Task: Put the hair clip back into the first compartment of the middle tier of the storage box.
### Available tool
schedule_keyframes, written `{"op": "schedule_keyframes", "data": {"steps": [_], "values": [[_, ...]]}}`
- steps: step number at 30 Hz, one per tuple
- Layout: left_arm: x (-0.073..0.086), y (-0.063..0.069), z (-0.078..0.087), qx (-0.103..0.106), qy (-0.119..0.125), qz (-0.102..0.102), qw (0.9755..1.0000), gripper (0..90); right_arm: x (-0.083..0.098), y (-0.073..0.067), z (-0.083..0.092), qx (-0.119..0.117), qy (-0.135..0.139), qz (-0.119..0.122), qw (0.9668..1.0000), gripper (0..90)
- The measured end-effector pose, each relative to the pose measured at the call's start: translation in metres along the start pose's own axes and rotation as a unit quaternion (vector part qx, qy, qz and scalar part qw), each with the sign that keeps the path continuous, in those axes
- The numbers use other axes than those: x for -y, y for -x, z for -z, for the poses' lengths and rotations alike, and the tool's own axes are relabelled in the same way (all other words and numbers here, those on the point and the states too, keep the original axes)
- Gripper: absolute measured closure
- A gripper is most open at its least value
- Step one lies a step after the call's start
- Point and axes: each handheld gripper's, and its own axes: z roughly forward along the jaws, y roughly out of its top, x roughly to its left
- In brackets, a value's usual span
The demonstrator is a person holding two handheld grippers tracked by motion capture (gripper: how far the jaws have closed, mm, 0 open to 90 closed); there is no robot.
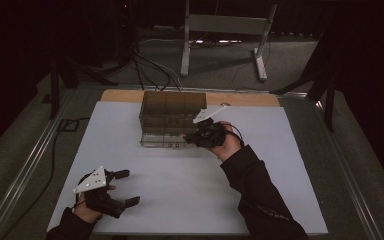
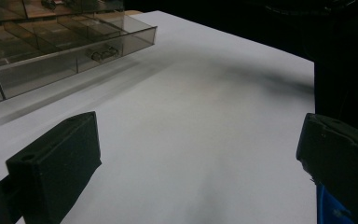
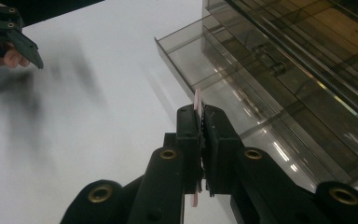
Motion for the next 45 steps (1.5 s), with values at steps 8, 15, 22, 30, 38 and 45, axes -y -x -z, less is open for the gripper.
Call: {"op": "schedule_keyframes", "data": {"steps": [8, 15, 22, 30, 38, 45], "values": [[0.0, 0.001, 0.0, -0.002, 0.002, -0.002, 1.0, 0.5, -0.006, 0.001, -0.01, -0.003, 0.0, -0.001, 1.0, 85.0], [0.0, 0.001, 0.0, -0.001, 0.001, -0.003, 1.0, 0.5, -0.015, 0.0, -0.024, -0.009, -0.003, -0.004, 0.9999, 85.0], [0.0, 0.001, 0.0, 0.0, 0.002, -0.004, 1.0, 0.5, -0.023, -0.002, -0.039, -0.013, -0.008, -0.001, 0.9999, 85.0], [0.0, 0.001, 0.0, 0.0, 0.002, -0.006, 1.0, 0.5, -0.034, -0.004, -0.052, -0.016, -0.009, 0.002, 0.9998, 85.0], [-0.001, 0.001, 0.001, -0.002, 0.005, -0.005, 1.0, 0.6, -0.043, -0.006, -0.063, -0.016, -0.012, 0.007, 0.9998, 84.9], [-0.001, 0.0, 0.002, -0.002, 0.005, -0.004, 1.0, 0.5, -0.05, -0.004, -0.075, -0.02, -0.013, 0.005, 0.9997, 84.9]]}}
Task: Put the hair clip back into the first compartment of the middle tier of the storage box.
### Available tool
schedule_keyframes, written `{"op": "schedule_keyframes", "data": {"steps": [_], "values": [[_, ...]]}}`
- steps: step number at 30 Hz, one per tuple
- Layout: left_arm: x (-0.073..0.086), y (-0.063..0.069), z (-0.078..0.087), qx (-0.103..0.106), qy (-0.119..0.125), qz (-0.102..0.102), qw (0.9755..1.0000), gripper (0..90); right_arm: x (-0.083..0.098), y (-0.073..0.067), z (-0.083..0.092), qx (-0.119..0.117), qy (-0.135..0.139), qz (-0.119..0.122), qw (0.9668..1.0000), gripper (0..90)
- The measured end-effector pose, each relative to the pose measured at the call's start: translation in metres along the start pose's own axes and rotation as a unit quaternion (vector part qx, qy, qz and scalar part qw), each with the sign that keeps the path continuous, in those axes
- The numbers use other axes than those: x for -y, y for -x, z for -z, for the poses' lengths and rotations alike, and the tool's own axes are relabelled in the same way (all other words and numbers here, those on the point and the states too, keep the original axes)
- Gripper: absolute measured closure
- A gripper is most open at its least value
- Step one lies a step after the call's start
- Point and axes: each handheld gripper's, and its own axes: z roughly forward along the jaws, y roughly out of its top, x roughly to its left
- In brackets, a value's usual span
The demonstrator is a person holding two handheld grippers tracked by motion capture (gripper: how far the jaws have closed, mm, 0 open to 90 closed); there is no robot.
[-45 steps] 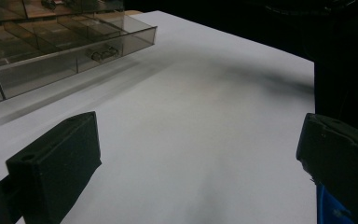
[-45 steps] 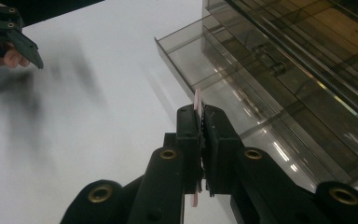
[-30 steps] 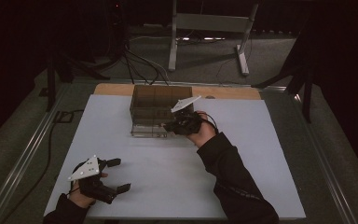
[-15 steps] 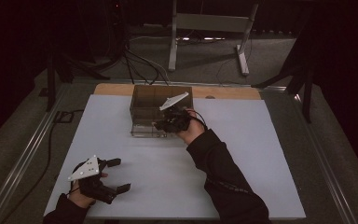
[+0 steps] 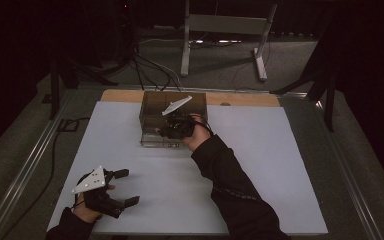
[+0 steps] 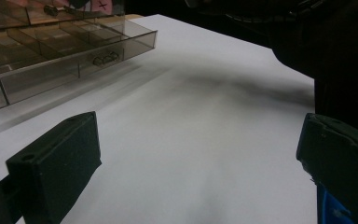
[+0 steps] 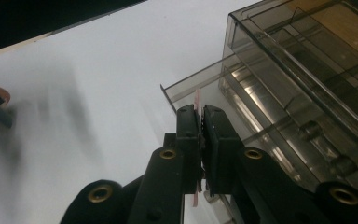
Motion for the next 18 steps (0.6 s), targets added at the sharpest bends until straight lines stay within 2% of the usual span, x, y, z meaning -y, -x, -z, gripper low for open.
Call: {"op": "schedule_keyframes", "data": {"steps": [9, 18], "values": [[0.0, 0.0, -0.001, 0.002, -0.001, 0.0, 1.0, 0.5, -0.008, 0.007, -0.016, -0.004, 0.003, -0.008, 1.0, 84.9], [0.0, -0.001, -0.001, 0.003, -0.001, 0.0, 1.0, 0.6, -0.015, 0.01, -0.033, -0.001, -0.016, -0.004, 0.9999, 84.8]]}}
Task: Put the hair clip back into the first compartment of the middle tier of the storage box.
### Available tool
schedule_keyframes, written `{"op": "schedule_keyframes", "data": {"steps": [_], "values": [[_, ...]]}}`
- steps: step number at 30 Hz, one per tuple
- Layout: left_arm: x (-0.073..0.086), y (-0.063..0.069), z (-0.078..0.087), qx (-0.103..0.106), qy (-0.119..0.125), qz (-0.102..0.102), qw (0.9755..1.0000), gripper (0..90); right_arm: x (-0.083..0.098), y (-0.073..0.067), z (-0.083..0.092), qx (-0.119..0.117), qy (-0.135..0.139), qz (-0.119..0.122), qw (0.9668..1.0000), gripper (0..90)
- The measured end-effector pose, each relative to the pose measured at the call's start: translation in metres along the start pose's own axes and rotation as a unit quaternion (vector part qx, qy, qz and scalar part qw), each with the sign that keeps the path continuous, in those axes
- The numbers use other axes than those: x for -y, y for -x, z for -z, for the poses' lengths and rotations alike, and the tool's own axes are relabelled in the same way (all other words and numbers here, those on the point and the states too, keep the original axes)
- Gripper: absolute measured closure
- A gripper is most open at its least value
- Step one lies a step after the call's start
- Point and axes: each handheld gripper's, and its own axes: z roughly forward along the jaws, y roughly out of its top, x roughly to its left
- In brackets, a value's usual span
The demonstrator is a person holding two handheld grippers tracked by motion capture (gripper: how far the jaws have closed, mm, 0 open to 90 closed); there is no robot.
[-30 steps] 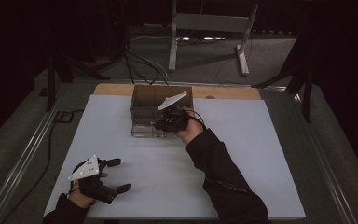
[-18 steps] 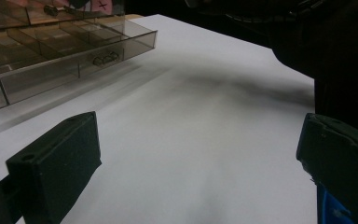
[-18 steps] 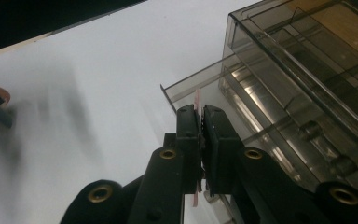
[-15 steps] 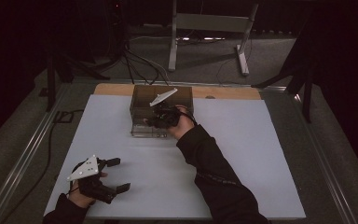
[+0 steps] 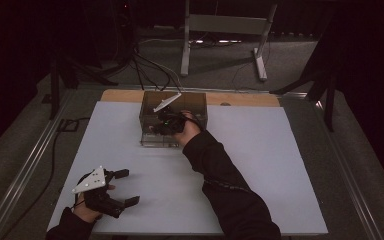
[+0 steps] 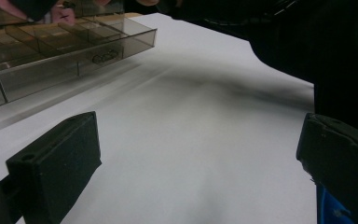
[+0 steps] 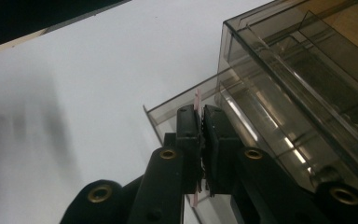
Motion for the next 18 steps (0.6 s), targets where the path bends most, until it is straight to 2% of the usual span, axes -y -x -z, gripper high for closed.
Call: {"op": "schedule_keyframes", "data": {"steps": [9, 18], "values": [[0.0, 0.0, 0.0, 0.0, 0.001, 0.001, 1.0, 0.5, -0.006, 0.002, -0.015, -0.002, 0.002, -0.012, 0.9999, 84.7], [0.0, 0.0, 0.001, 0.0, 0.002, 0.001, 1.0, 0.5, -0.002, 0.005, -0.028, -0.005, -0.006, -0.027, 0.9996, 84.5]]}}
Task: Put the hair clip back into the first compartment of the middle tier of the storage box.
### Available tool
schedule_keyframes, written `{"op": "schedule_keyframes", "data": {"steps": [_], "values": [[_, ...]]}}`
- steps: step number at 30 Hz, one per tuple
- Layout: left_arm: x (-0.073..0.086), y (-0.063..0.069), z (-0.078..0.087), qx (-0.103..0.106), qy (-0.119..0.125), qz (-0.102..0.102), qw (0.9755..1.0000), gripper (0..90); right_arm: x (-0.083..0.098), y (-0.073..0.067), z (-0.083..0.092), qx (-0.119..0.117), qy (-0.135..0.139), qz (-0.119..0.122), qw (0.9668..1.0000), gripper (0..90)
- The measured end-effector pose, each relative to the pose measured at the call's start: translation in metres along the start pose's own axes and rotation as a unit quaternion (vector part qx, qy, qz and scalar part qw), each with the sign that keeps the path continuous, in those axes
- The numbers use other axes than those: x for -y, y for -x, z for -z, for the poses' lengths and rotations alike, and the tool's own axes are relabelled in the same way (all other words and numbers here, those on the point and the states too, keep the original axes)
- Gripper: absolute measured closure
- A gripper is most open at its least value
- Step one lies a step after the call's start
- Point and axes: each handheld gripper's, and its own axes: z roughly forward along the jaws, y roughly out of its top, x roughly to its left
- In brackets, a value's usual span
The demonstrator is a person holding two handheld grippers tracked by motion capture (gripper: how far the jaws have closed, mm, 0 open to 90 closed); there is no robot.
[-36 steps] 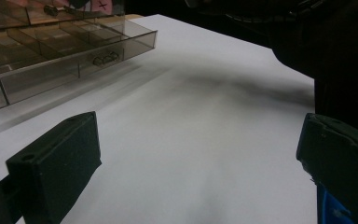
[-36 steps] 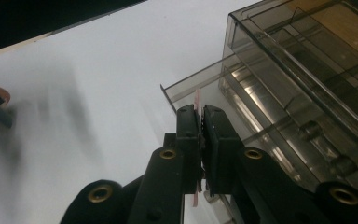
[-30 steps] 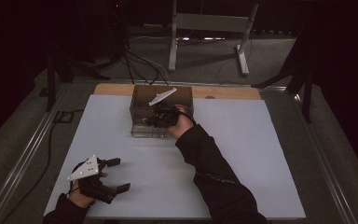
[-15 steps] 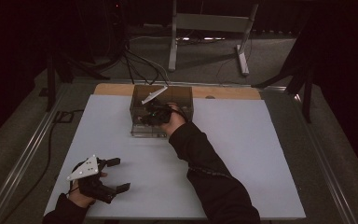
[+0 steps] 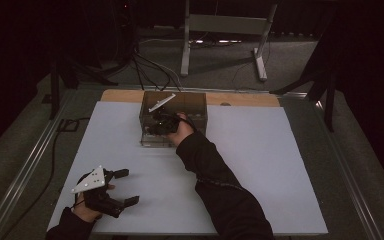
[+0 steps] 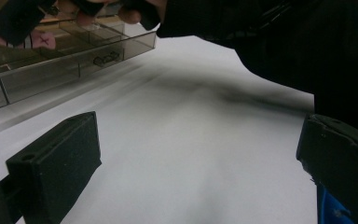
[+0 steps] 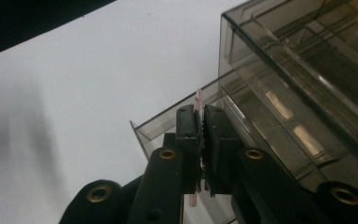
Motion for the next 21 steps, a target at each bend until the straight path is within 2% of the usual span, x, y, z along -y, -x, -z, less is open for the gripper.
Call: {"op": "schedule_keyframes", "data": {"steps": [5, 7, 11, 13, 17, 21], "values": [[0.0, 0.0, 0.0, 0.0, 0.0, 0.0, 1.0, 0.5, 0.003, 0.001, -0.006, 0.001, -0.008, -0.002, 1.0, 83.8], [0.0, 0.0, 0.0, 0.0, 0.0, 0.0, 1.0, 0.5, 0.004, 0.002, -0.006, 0.004, -0.006, -0.004, 1.0, 79.3], [0.0, 0.0, 0.0, 0.0, -0.002, 0.0, 1.0, 0.5, 0.004, 0.004, -0.003, 0.01, 0.007, -0.016, 0.9998, 63.6], [0.0, 0.0, 0.0, -0.001, -0.002, -0.001, 1.0, 0.5, 0.003, 0.002, 0.0, 0.01, 0.012, -0.013, 0.9998, 56.8], [0.0, 0.0, -0.001, -0.001, -0.002, -0.001, 1.0, 0.6, 0.002, -0.003, 0.009, -0.001, 0.023, -0.018, 0.9996, 49.1], [0.0, 0.0, -0.001, -0.001, -0.002, -0.003, 1.0, 0.5, 0.003, -0.011, 0.016, -0.007, 0.03, -0.008, 0.9995, 41.4]]}}
